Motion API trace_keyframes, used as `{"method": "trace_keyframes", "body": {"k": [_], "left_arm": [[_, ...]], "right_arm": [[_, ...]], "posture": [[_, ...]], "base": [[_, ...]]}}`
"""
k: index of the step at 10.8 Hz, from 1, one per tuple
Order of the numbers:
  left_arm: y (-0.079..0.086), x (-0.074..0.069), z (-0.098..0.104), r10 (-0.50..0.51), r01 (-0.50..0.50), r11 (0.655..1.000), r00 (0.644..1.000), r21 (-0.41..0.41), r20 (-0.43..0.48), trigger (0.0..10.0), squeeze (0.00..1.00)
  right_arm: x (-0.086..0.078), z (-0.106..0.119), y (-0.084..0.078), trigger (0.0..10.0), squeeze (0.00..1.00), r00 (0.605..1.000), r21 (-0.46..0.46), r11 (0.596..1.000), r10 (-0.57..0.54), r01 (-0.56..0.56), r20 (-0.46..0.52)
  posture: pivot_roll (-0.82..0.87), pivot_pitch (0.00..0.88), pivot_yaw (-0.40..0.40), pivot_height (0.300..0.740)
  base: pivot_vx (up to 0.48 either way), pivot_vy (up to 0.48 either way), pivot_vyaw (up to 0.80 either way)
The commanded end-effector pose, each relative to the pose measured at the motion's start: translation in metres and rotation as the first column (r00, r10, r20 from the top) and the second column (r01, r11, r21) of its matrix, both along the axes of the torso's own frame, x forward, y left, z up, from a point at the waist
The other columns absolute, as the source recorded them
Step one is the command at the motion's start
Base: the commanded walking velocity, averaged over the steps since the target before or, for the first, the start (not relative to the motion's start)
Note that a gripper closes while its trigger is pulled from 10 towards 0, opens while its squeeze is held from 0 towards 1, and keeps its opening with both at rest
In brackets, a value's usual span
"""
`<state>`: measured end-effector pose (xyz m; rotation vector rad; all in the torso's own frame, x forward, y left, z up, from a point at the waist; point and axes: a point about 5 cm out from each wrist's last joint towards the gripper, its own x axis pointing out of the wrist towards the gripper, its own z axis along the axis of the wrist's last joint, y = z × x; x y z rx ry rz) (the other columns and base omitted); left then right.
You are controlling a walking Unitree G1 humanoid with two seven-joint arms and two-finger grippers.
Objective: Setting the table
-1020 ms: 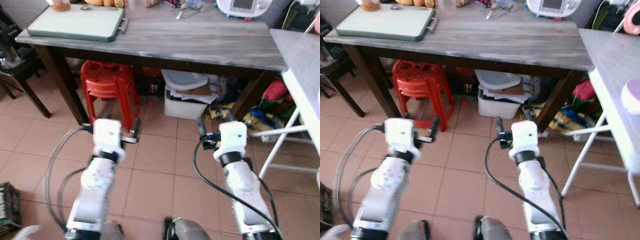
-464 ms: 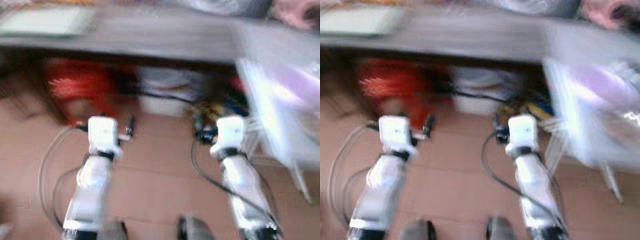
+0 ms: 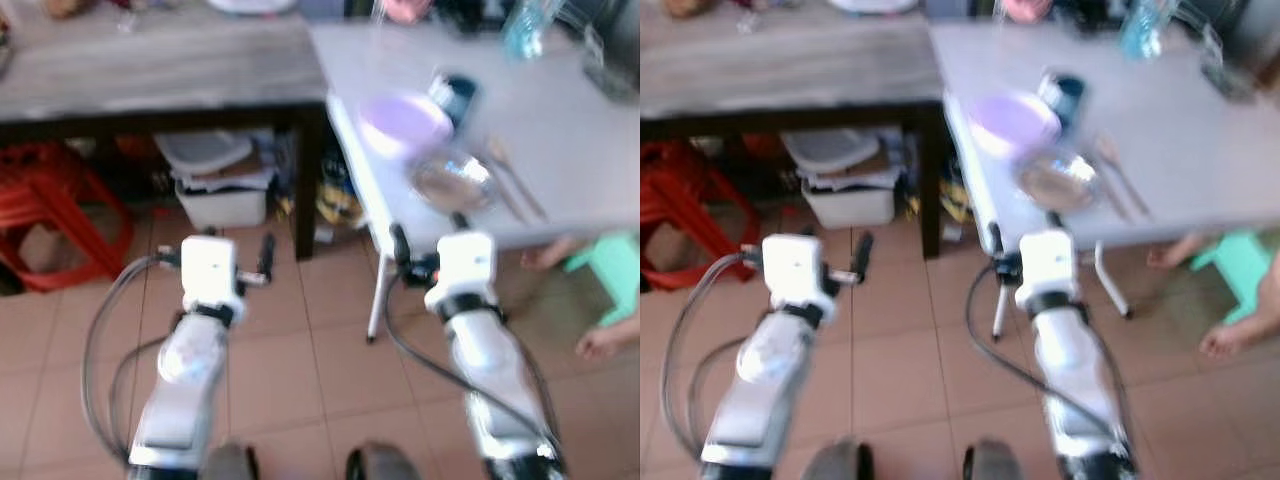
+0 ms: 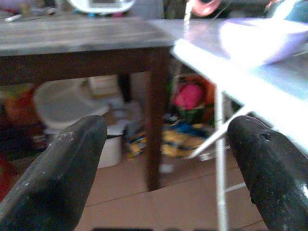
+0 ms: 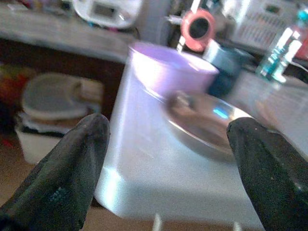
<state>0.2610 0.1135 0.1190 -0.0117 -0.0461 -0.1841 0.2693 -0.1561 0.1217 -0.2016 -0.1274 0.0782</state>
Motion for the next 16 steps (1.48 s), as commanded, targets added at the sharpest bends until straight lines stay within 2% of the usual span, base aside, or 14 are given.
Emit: {"method": "trace_keyframes", "body": {"k": [1,3,5,9,13,15,16], "left_arm": [[0.005,0.0,0.003,0.008,-0.008,1.0,1.0,0.017,0.01,10.0,0.0],[0.006,0.001,0.004,0.03,-0.031,0.999,0.999,0.032,0.014,10.0,0.0],[0.006,0.0,0.004,0.016,-0.016,0.999,1.0,0.029,0.007,10.0,0.0],[0.004,0.001,0.004,0.007,-0.007,1.0,1.0,0.014,0.007,10.0,0.0],[0.003,0.001,0.003,-0.004,0.003,1.0,1.0,0.021,0.005,10.0,0.0],[0.012,0.0,0.005,0.054,-0.055,0.998,0.998,0.025,0.029,10.0,0.0],[0.026,0.003,0.011,0.123,-0.124,0.992,0.991,0.022,0.05,10.0,0.0]], "right_arm": [[0.002,0.003,0.003,10.0,0.0,1.0,0.019,1.0,-0.003,0.003,0.009],[0.002,0.003,0.003,10.0,0.0,1.0,0.042,0.999,-0.009,0.009,0.004],[-0.001,0.004,0.007,10.0,0.0,0.999,-0.012,0.999,0.043,-0.043,0.015],[0.001,0.002,0.005,10.0,0.0,1.0,0.007,1.0,0.029,-0.029,0.0],[0.004,0.001,0.003,10.0,0.0,1.0,0.008,1.0,0.0,0.0,-0.006],[0.005,0.005,0.001,10.0,0.0,0.999,-0.006,0.999,-0.036,0.036,0.007],[0.007,0.014,0.001,10.0,0.0,0.998,-0.041,0.998,-0.043,0.046,0.055]], "posture": [[-0.01,0.166,-0.019,0.74],[-0.01,0.168,-0.016,0.74],[-0.01,0.169,-0.016,0.74],[0.0,0.162,-0.021,0.74],[-0.01,0.158,-0.04,0.74],[-0.02,0.165,-0.023,0.74],[-0.03,0.182,0.011,0.74]], "base": [[0.0,-0.247,0.0],[0.0,0.0,0.0],[0.0,0.0,0.4],[0.0,-0.346,0.74],[0.0,-0.364,0.0],[0.0,0.0,0.0],[0.0,0.0,0.0]]}}
